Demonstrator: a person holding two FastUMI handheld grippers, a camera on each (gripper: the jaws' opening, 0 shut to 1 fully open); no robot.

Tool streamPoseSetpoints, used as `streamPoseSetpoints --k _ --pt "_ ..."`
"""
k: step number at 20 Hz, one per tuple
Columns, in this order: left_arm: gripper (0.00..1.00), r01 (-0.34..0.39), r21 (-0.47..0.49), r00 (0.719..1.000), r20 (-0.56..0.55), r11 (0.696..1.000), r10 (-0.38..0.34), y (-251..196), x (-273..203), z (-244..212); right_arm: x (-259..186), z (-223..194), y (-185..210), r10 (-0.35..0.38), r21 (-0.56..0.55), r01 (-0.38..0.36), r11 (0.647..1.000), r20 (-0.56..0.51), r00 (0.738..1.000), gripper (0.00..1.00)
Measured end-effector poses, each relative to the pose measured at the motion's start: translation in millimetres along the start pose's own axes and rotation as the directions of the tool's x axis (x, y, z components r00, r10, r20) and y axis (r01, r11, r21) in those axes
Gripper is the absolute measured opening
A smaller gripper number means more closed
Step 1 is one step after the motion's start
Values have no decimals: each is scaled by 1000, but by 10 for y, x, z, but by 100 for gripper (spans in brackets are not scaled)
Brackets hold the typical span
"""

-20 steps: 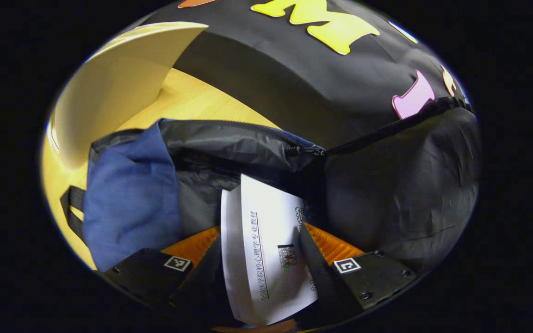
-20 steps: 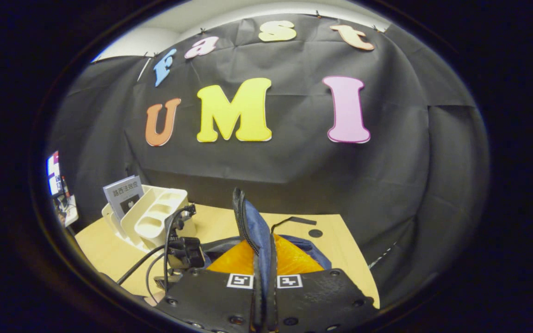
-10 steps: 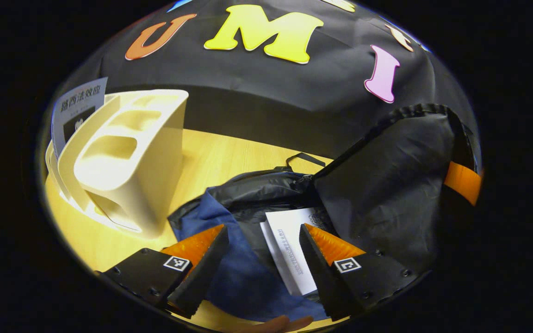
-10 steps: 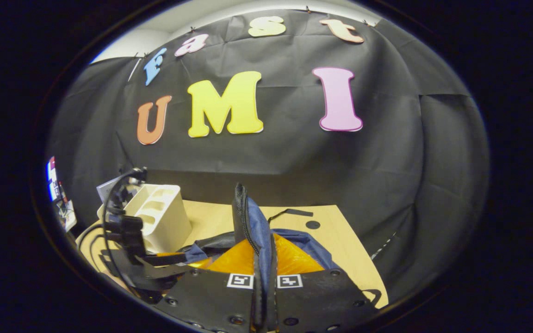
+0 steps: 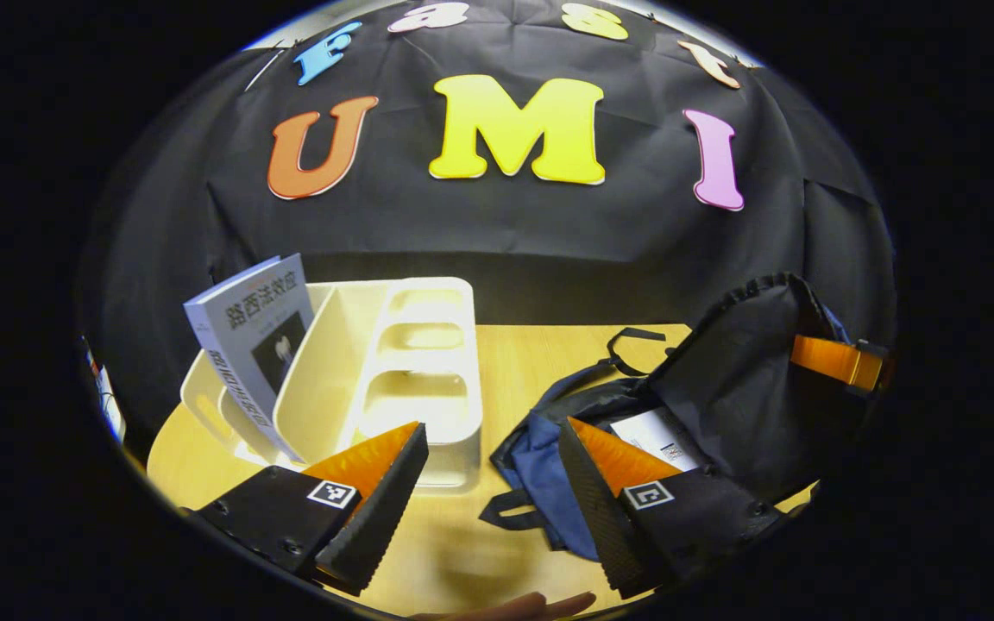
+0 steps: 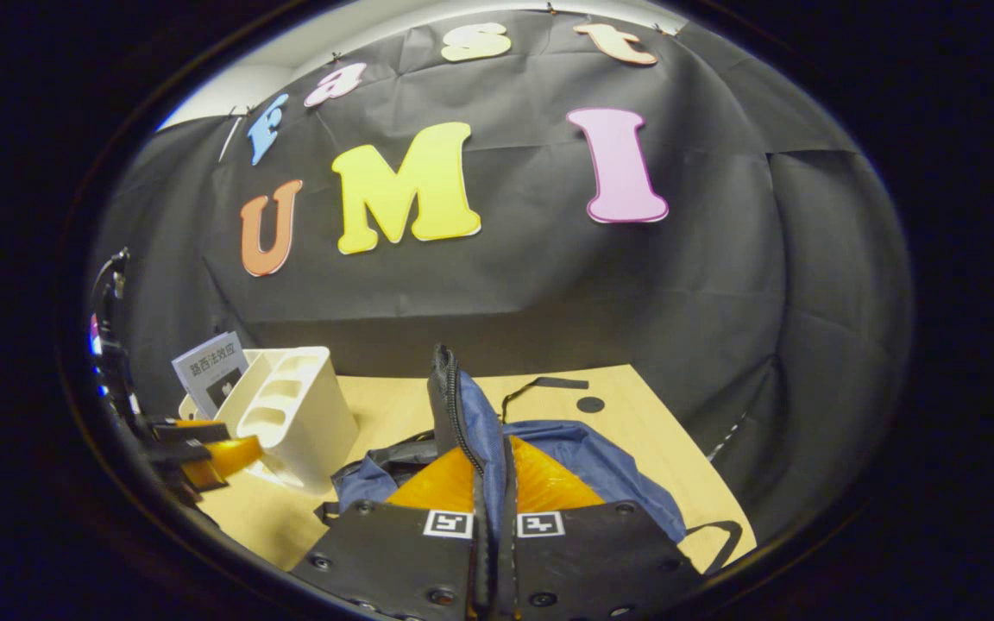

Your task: Open the schoolbag, grab two books from the bookshelf and put them into the schoolbag.

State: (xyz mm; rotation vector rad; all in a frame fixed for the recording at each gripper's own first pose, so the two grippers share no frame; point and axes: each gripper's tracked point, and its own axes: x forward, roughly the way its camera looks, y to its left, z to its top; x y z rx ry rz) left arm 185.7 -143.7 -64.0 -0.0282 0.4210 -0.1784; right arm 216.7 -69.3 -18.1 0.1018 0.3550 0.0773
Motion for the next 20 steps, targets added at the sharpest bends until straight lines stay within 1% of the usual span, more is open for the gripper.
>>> streamPoseSetpoints --k 3,5,7,11,15,18,19,20 --pt "96 -58 24 998 38 998 57 413 -130 213 3 -13 60 -5 -5 5 1000 7 1000 4" --pt "96 -68 33 995 72 997 65 596 -191 395 2 -34 138 -2 -4 2 1000 12 1000 4" --pt "96 -95 25 990 103 995 92 817 -220 565 19 -60 206 -2 -15 2 1000 11 1000 4" --pt "95 -159 44 982 111 986 153 1291 -200 788 44 -60 309 -5 -20 5 1000 15 1000 4" --pt "96 -138 50 987 92 989 133 1564 -77 987 36 -47 383 -5 -18 6 1000 19 1000 4" --pt "98 -187 105 979 103 977 176 1855 16 1185 17 -59 380 -10 -19 11 1000 22 1000 4" --pt "98 -197 111 977 101 974 186 1937 46 1236 1 -85 379 -12 -20 12 1000 20 1000 4" --pt "98 -190 106 980 79 976 182 1966 86 1243 -9 -90 380 -11 -21 11 1000 23 1000 4"
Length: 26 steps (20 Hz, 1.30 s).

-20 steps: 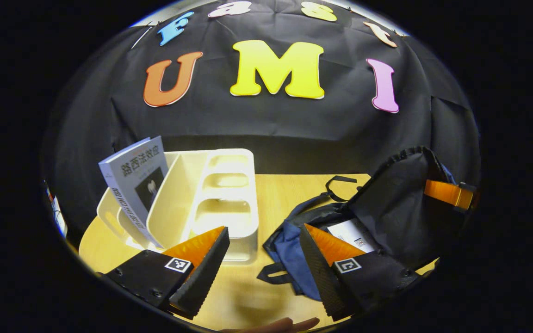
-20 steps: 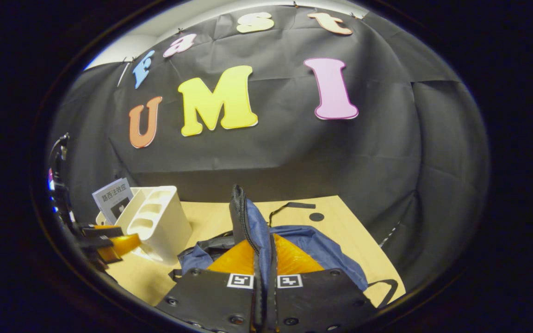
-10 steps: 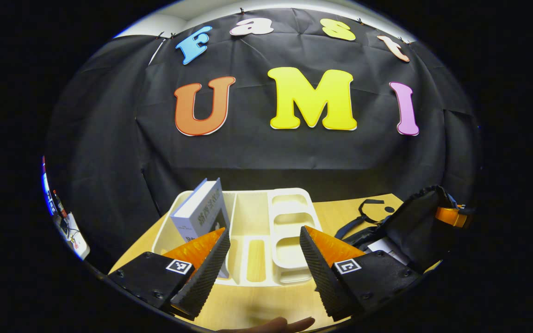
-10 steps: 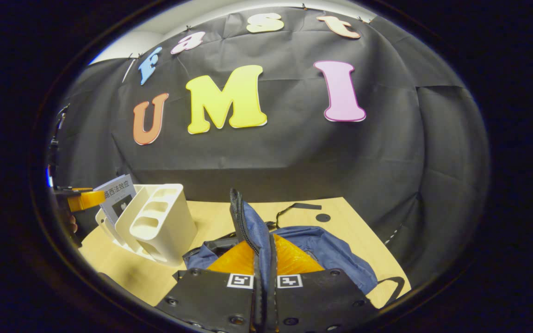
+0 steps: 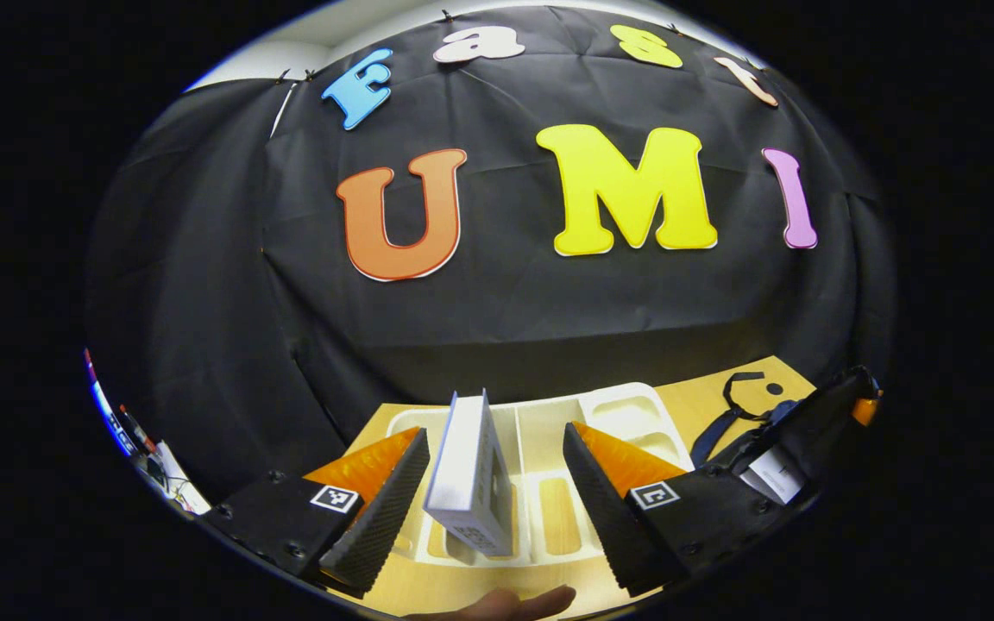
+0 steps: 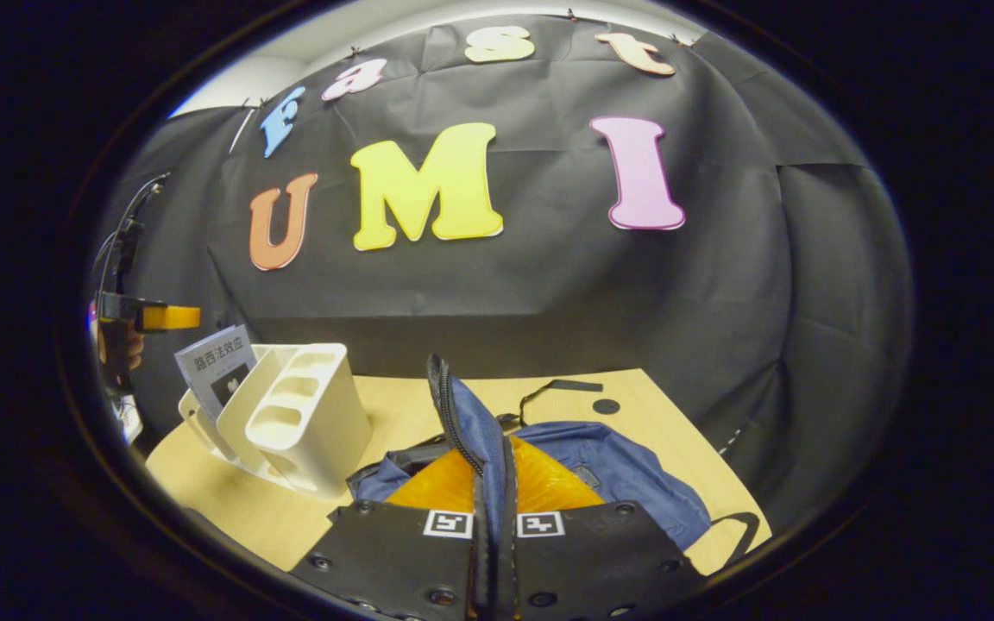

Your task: Open the schoolbag, grab two books from the bookshelf and put them into the schoolbag.

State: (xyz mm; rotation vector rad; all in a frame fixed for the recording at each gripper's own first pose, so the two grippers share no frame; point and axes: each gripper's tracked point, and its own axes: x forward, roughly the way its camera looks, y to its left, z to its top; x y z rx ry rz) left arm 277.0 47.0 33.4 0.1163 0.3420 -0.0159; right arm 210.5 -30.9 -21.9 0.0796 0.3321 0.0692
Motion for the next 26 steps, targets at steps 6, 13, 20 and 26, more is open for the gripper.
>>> streamPoseSetpoints --k 6,13,20,26 --pt "96 46 -35 976 -213 998 -53 80 427 -148 -15 -47 2 13 22 -13 1000 9 1000 4" --pt "97 10 -5 879 -477 1000 -11 246 830 -624 -3 -100 -8 33 22 -33 999 4 999 4" --pt "86 -31 -46 799 -602 998 -2 283 844 -836 53 -220 -14 61 40 -61 997 -14 998 4" --pt "59 -8 -107 765 -641 994 -63 186 763 -941 74 -264 -79 59 71 -58 996 -17 998 5"
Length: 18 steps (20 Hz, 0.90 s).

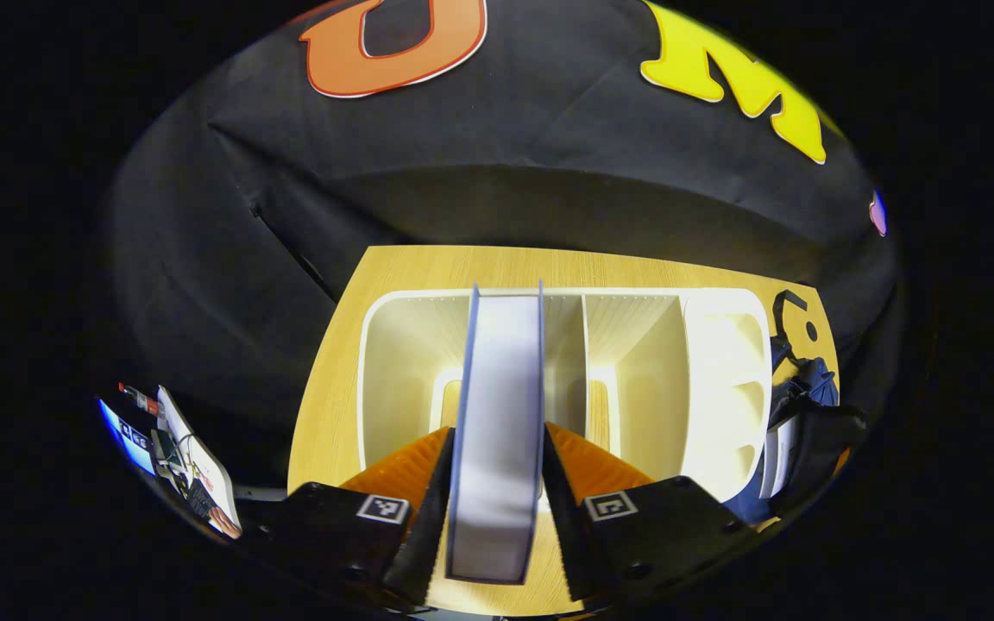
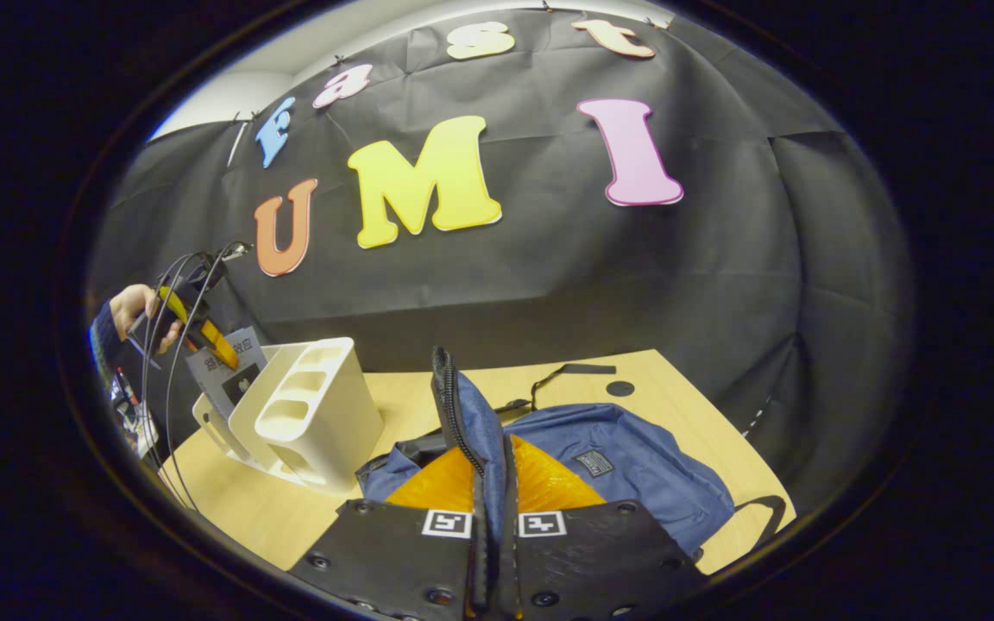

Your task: Open the schoolbag, grab two books from the bookshelf and put them into the schoolbag.

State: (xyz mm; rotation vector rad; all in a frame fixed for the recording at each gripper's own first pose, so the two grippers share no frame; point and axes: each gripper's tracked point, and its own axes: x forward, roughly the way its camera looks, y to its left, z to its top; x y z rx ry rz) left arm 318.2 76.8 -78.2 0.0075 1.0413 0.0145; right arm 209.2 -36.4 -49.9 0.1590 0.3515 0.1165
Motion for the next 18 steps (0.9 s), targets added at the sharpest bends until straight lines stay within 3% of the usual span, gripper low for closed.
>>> streamPoseSetpoints --k 1,3,10,13,18 --pt "50 21 -7 1000 -4 1000 -21 -74 -28 -23 -2 -12 0 0 1 0 1000 -1 1000 5" --pt "45 24 -3 1000 -10 1000 -24 -90 -93 -101 -16 -21 -3 -6 -9 6 1000 1 1000 5" --pt "44 31 17 998 63 999 -32 -90 -474 -422 16 -107 -17 -6 -8 6 1000 -16 1000 5" --pt "43 71 19 994 87 997 -72 -84 -649 -670 22 -134 10 6 -2 -7 1000 -21 1000 5" --pt "44 122 -57 986 124 991 -114 90 -871 -1060 58 -231 -1 18 35 -16 999 -37 999 5"
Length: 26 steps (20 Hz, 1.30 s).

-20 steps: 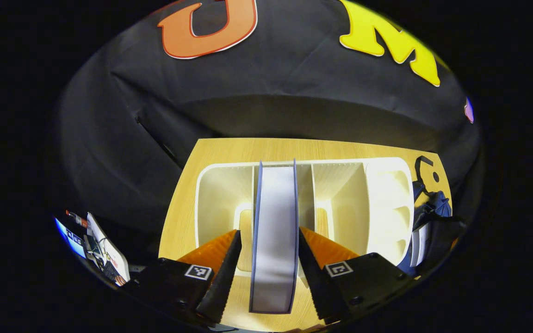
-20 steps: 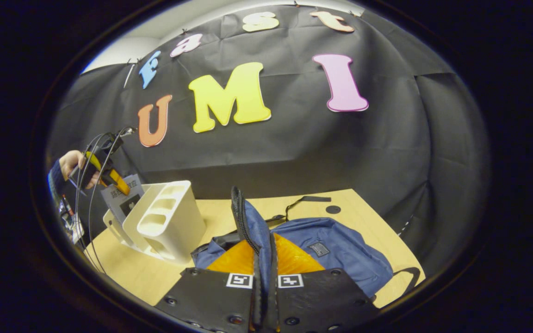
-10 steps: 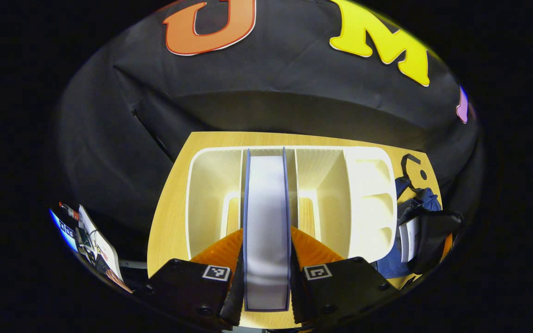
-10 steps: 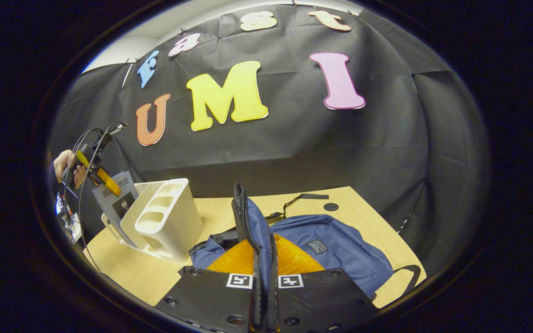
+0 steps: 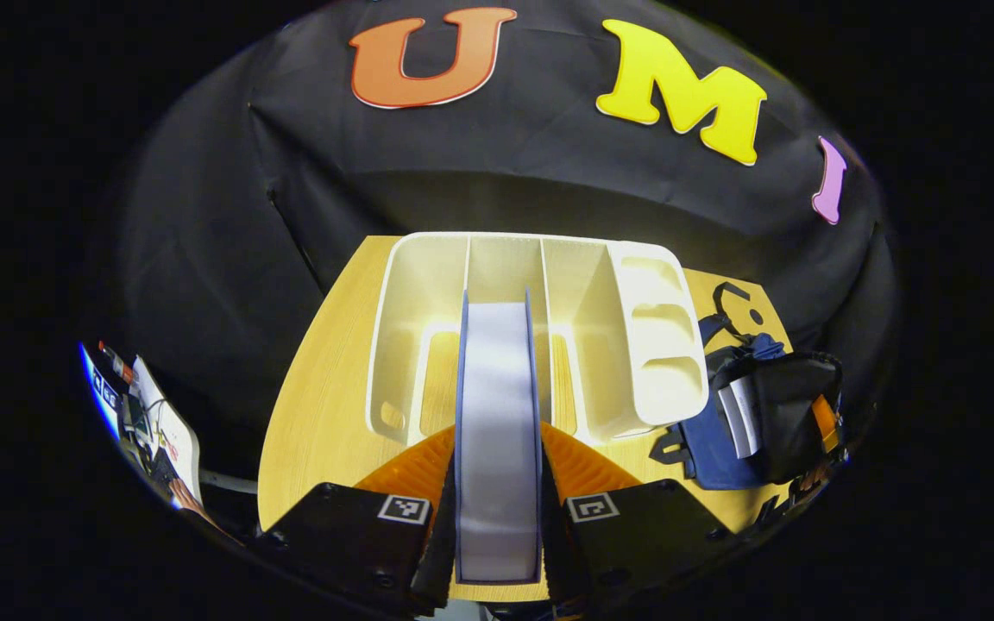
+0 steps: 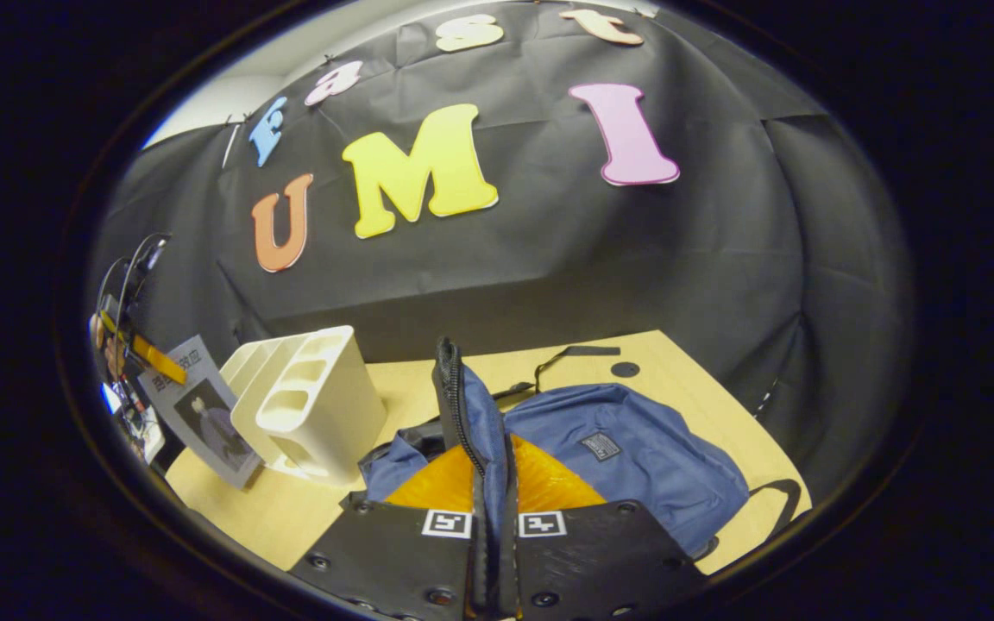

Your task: Open the schoolbag, grab two books from the bookshelf and put them into the schoolbag.

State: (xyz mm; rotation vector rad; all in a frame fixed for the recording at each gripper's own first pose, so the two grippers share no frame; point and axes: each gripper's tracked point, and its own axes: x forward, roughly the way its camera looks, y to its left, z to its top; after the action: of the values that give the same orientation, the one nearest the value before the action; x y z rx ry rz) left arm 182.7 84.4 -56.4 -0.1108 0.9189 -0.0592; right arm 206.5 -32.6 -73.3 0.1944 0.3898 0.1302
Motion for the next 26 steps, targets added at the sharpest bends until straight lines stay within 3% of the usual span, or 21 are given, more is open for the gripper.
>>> streamPoseSetpoints --k 5,10,13,17,20,24,26 --pt "43 71 -138 997 22 988 -68 70 -212 -309 -12 -28 31 -6 -2 6 1000 -6 1000 5" --pt "43 192 -278 981 72 941 -179 -1 -381 -529 -24 -15 71 -16 -13 16 1000 -10 1000 5" --pt "43 297 -381 955 106 876 -278 -166 -471 -647 -31 -13 82 -25 -23 24 999 -11 1000 5" --pt "43 414 -452 908 138 790 -397 -465 -409 -818 -34 25 146 -35 -28 34 999 -17 999 5" --pt "43 493 -526 857 153 693 -493 -743 -323 -943 -59 72 207 -32 -50 31 998 -18 999 5" --pt "43 537 -573 822 194 619 -535 -954 -177 -944 -96 157 170 -38 -72 36 997 -17 999 5" --pt "43 580 -587 787 227 565 -573 -1118 -165 -906 -126 200 191 -17 -61 16 998 -20 1000 5"
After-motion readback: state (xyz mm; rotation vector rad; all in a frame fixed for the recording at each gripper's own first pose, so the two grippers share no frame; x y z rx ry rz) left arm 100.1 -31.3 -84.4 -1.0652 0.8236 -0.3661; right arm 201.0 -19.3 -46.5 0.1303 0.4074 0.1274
